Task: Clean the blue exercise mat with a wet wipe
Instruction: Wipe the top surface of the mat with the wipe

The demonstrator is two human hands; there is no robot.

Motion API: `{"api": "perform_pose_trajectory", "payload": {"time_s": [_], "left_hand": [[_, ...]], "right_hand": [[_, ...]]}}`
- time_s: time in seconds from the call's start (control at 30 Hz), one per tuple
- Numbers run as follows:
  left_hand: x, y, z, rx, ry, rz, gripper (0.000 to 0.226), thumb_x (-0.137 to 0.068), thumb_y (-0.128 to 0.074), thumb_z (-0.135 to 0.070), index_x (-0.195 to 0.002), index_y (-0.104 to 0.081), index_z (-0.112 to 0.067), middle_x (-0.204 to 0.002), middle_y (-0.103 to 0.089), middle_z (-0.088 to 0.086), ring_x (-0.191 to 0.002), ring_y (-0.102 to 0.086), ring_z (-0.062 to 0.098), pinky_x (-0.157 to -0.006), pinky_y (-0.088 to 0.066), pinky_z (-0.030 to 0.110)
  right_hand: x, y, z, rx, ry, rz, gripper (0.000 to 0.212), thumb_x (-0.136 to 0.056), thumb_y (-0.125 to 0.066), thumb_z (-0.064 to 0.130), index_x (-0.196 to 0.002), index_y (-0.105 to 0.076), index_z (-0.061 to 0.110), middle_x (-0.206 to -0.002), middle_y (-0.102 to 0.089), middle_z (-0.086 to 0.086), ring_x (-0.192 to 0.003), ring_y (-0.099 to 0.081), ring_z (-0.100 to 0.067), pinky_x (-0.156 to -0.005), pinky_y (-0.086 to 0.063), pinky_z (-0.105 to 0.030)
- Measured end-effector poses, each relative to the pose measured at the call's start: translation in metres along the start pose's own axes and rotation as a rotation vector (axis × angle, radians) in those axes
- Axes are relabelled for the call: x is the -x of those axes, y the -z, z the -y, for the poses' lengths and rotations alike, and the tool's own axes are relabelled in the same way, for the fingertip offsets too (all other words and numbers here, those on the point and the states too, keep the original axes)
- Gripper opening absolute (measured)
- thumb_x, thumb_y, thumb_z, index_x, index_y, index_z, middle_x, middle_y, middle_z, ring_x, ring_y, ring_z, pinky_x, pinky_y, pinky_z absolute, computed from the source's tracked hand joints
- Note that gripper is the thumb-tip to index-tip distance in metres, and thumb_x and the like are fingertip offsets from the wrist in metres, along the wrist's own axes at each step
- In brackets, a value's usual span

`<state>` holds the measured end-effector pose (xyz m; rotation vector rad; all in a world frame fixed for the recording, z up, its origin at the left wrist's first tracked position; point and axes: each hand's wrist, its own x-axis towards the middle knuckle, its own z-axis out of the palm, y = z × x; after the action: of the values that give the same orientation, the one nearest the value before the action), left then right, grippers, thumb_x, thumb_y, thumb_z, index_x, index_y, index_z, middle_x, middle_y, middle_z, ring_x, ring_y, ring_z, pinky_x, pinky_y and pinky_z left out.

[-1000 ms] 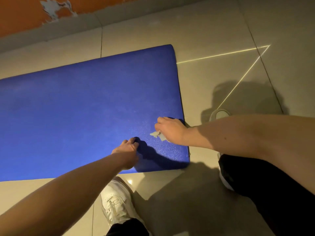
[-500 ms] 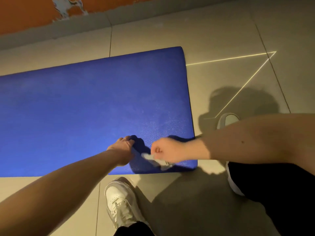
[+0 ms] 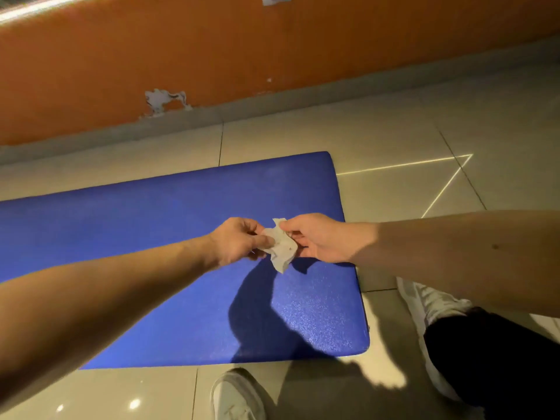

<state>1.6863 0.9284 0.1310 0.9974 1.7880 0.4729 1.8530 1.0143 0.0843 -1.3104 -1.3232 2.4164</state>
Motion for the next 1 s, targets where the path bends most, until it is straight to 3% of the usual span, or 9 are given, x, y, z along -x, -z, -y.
{"api": "perform_pose_trajectory", "payload": {"time_s": [0.13, 0.23, 0.3, 0.4, 0.5, 0.6, 0.73, 0.83, 1.0], "left_hand": [[0.013, 0.018, -0.026, -0.084, -0.084, -0.048, 0.01, -0.091, -0.07, -0.011, -0.083, -0.066, -0.006, -0.076, -0.071, 0.005, -0.067, -0.064, 0.013, -0.064, -0.054, 0.024], [0.026, 0.03, -0.035, -0.081, -0.119, -0.077, 0.013, -0.091, -0.067, -0.015, -0.081, -0.066, -0.008, -0.079, -0.071, 0.006, -0.072, -0.065, 0.014, -0.069, -0.056, 0.028], [0.037, 0.038, -0.04, -0.027, -0.135, -0.104, 0.013, -0.092, -0.064, -0.015, -0.082, -0.066, -0.006, -0.08, -0.071, 0.008, -0.072, -0.065, 0.017, -0.069, -0.055, 0.03], [0.056, 0.052, -0.043, 0.069, -0.124, -0.162, 0.016, -0.092, -0.063, -0.014, -0.078, -0.064, -0.006, -0.072, -0.068, 0.008, -0.063, -0.063, 0.018, -0.065, -0.054, 0.03], [0.075, 0.064, -0.041, 0.156, -0.08, -0.172, 0.018, -0.091, -0.066, -0.018, -0.086, -0.066, -0.001, -0.072, -0.065, 0.01, -0.06, -0.058, 0.021, -0.06, -0.051, 0.028], [0.094, 0.073, -0.036, 0.26, -0.045, -0.105, 0.037, -0.08, -0.078, -0.031, -0.1, -0.073, 0.0, -0.082, -0.073, 0.008, -0.072, -0.066, 0.022, -0.068, -0.053, 0.031], [0.126, 0.079, -0.024, 0.068, -0.073, 0.029, 0.05, -0.051, -0.09, -0.051, -0.083, -0.067, -0.019, -0.086, -0.069, 0.002, -0.088, -0.063, 0.02, -0.082, -0.044, 0.036], [0.144, 0.076, -0.014, 0.057, -0.11, 0.023, 0.083, -0.041, -0.09, -0.035, -0.114, -0.055, -0.017, -0.099, -0.064, 0.002, -0.09, -0.062, 0.022, -0.084, -0.051, 0.038], [0.158, 0.079, 0.005, -0.117, -0.151, 0.022, 0.11, -0.061, -0.09, -0.015, -0.152, -0.029, -0.021, -0.123, -0.062, 0.011, -0.101, -0.068, 0.026, -0.095, -0.055, 0.039]], "right_hand": [[0.017, -0.003, 0.02, 0.251, 0.058, -0.136, 0.036, -0.066, -0.073, 0.008, -0.101, -0.07, 0.001, -0.101, -0.073, -0.008, -0.09, -0.071, -0.023, -0.078, -0.058, -0.037], [0.03, -0.011, 0.029, 0.31, 0.091, -0.276, 0.016, -0.051, -0.057, 0.008, -0.065, -0.051, 0.011, -0.075, -0.049, -0.01, -0.07, -0.045, -0.024, -0.062, -0.037, -0.038], [0.047, -0.022, 0.037, 0.268, 0.116, -0.329, 0.016, -0.055, -0.055, 0.003, -0.06, -0.046, 0.016, -0.07, -0.045, -0.009, -0.068, -0.042, -0.025, -0.061, -0.037, -0.035], [0.076, -0.038, 0.044, 0.282, 0.145, -0.386, 0.036, -0.078, -0.056, -0.006, -0.098, -0.061, 0.024, -0.077, -0.054, -0.006, -0.06, -0.047, -0.022, -0.059, -0.041, -0.029], [0.101, -0.052, 0.049, 0.324, 0.195, -0.326, 0.08, -0.083, -0.052, -0.008, -0.152, -0.035, 0.031, -0.081, -0.056, -0.014, -0.066, -0.047, -0.027, -0.067, -0.044, -0.036], [0.125, -0.072, 0.055, 0.433, 0.271, -0.288, 0.081, -0.087, -0.049, -0.01, -0.157, -0.03, 0.026, -0.085, -0.054, -0.013, -0.077, -0.048, -0.027, -0.071, -0.049, -0.036], [0.16, -0.108, 0.058, 0.521, 0.291, -0.333, 0.058, -0.088, -0.052, -0.015, -0.135, -0.059, 0.018, -0.069, -0.065, 0.002, -0.072, -0.057, -0.022, -0.069, -0.054, -0.031], [0.166, -0.123, 0.058, 0.521, 0.229, -0.389, 0.072, -0.08, -0.064, -0.01, -0.146, -0.05, 0.015, -0.097, -0.069, -0.008, -0.086, -0.069, -0.025, -0.077, -0.063, -0.037], [0.168, -0.145, 0.049, 0.674, 0.242, -0.451, 0.079, -0.082, -0.075, 0.009, -0.153, -0.041, 0.017, -0.088, -0.068, -0.006, -0.068, -0.066, -0.019, -0.062, -0.056, -0.028]]}}
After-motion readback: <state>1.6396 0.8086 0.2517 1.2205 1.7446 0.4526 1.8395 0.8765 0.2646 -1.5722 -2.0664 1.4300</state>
